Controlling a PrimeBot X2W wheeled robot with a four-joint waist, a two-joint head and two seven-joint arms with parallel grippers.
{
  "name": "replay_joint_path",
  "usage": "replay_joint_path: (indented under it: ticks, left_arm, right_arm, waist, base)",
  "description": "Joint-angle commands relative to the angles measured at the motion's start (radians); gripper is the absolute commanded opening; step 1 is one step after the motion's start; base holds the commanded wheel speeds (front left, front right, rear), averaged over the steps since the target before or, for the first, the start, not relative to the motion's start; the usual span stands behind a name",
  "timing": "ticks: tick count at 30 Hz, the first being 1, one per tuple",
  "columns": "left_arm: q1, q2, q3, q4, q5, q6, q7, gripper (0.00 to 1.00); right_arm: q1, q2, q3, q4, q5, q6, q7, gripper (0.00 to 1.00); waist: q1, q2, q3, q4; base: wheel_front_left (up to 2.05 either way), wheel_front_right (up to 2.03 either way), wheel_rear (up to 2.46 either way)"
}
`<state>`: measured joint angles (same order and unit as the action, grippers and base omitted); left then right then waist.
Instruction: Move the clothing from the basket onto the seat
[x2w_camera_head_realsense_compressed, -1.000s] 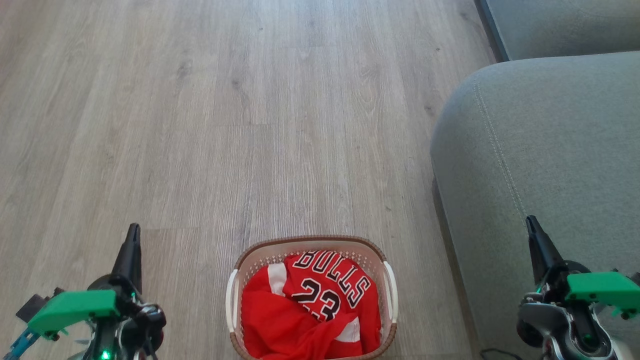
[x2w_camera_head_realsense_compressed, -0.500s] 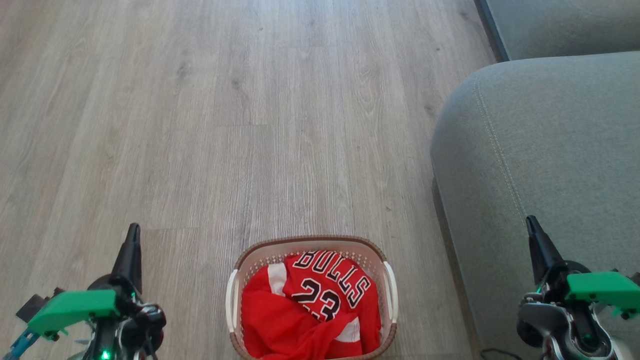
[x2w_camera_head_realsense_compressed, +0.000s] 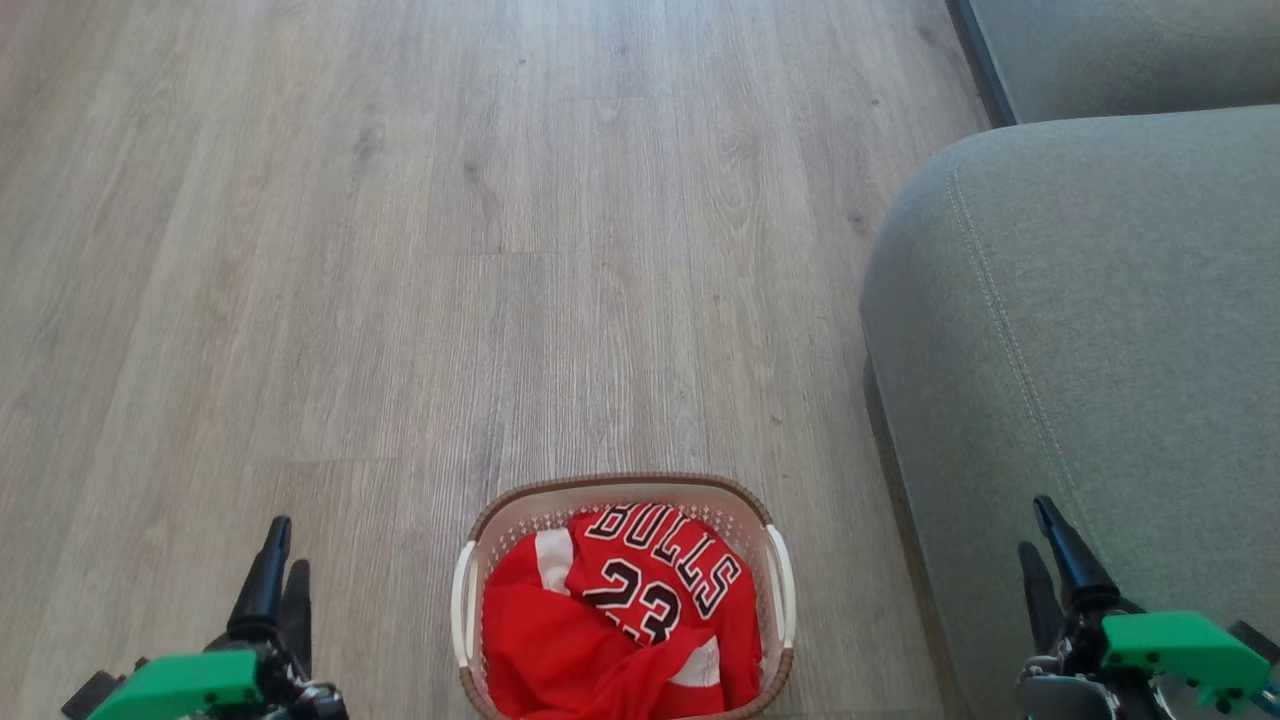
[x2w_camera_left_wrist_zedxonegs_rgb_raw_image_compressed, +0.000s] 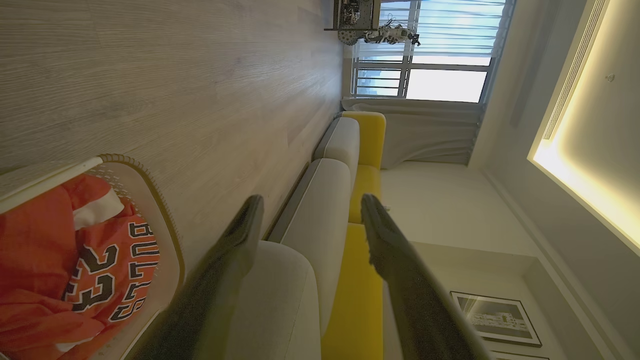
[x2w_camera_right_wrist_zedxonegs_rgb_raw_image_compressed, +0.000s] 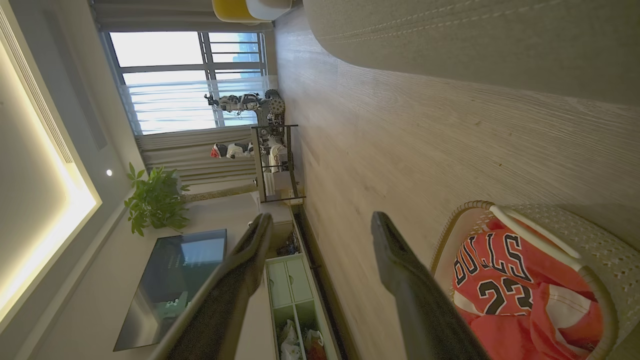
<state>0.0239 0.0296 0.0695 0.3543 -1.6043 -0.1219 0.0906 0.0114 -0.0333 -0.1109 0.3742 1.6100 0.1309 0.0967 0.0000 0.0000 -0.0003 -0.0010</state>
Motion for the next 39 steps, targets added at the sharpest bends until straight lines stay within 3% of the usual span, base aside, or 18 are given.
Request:
replay_joint_path:
  ticks: [1,17,39]
  left_arm:
    - [-0.038,0.009,-0.005,-0.042,0.015,0.001,-0.011,1.00]
    - [-0.026,0.011,-0.020,-0.126,0.166,0.040,-0.058,1.00]
    - [-0.004,0.013,-0.105,-0.212,0.572,0.117,-0.122,1.00]
  right_arm:
    - [-0.034,-0.004,0.007,-0.036,-0.014,0.000,-0.013,1.00]
    - [-0.034,-0.006,0.015,-0.083,-0.141,0.000,-0.060,1.00]
    - [-0.018,-0.008,0.063,-0.167,-0.470,0.000,-0.125,1.00]
  waist:
    - [0.0000,0.0000,-0.001,0.000]
    - [0.0000,0.0000,-0.007,0.000]
    - [0.0000,0.0000,-0.016,0.000]
  base:
    - [0.00,0.00,0.00]
    - [0.00,0.00,0.00]
    - [0.00,0.00,0.00]
